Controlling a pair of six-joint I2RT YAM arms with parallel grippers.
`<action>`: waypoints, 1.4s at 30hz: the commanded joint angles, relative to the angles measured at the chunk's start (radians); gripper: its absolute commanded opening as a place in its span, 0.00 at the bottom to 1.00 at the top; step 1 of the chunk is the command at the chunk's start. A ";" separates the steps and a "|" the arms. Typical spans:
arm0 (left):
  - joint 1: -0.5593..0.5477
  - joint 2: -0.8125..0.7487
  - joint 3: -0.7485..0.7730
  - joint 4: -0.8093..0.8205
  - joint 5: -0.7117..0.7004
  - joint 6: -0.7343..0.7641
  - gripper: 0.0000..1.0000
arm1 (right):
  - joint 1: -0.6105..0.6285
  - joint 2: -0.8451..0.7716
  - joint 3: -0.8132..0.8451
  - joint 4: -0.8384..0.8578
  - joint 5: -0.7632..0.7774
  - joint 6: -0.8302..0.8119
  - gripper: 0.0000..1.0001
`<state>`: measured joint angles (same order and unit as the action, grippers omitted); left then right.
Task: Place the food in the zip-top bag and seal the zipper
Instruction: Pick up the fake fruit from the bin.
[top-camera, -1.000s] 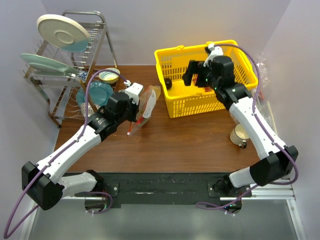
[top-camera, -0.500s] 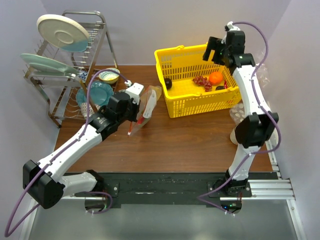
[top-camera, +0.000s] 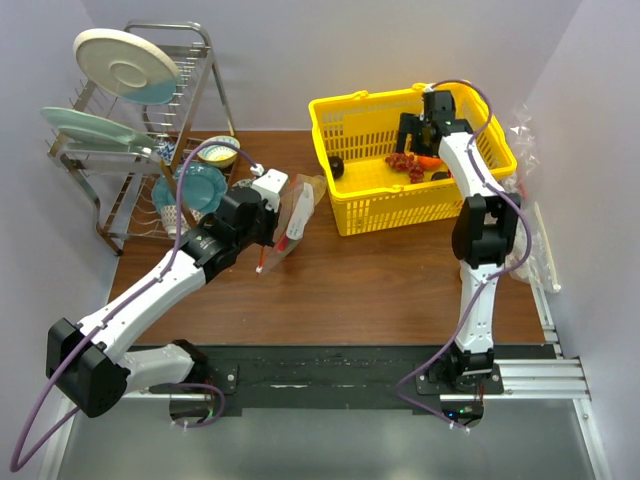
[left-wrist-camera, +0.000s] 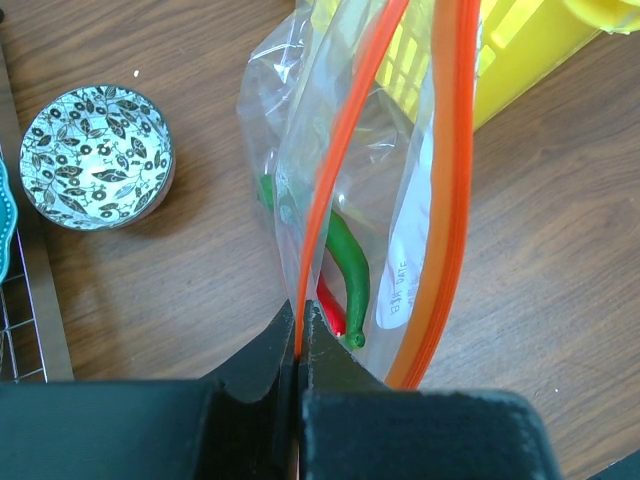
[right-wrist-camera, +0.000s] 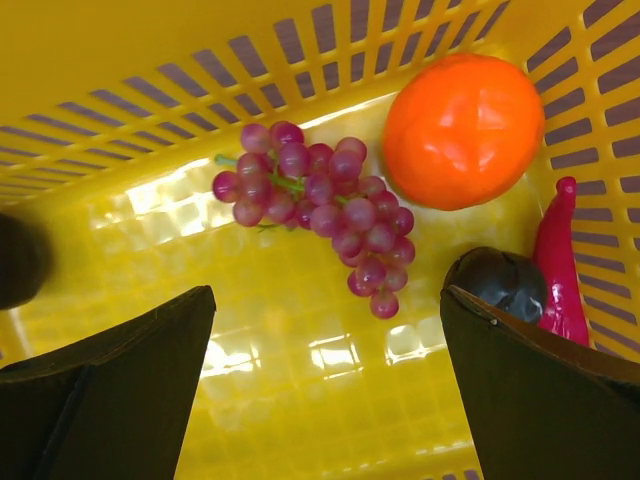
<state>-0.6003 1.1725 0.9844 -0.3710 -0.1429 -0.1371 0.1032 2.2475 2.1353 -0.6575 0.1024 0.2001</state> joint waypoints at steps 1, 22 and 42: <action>0.008 0.001 0.002 0.044 -0.015 0.013 0.00 | -0.005 0.050 0.089 0.068 0.049 -0.039 0.99; 0.007 0.012 0.000 0.043 -0.030 0.016 0.00 | -0.005 0.330 0.227 -0.024 0.005 -0.018 0.56; 0.008 -0.001 0.000 0.034 -0.032 0.014 0.00 | -0.002 -0.195 0.012 0.150 -0.349 0.186 0.16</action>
<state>-0.6003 1.1816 0.9836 -0.3611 -0.1619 -0.1364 0.1024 2.1395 2.1399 -0.5541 -0.1303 0.3111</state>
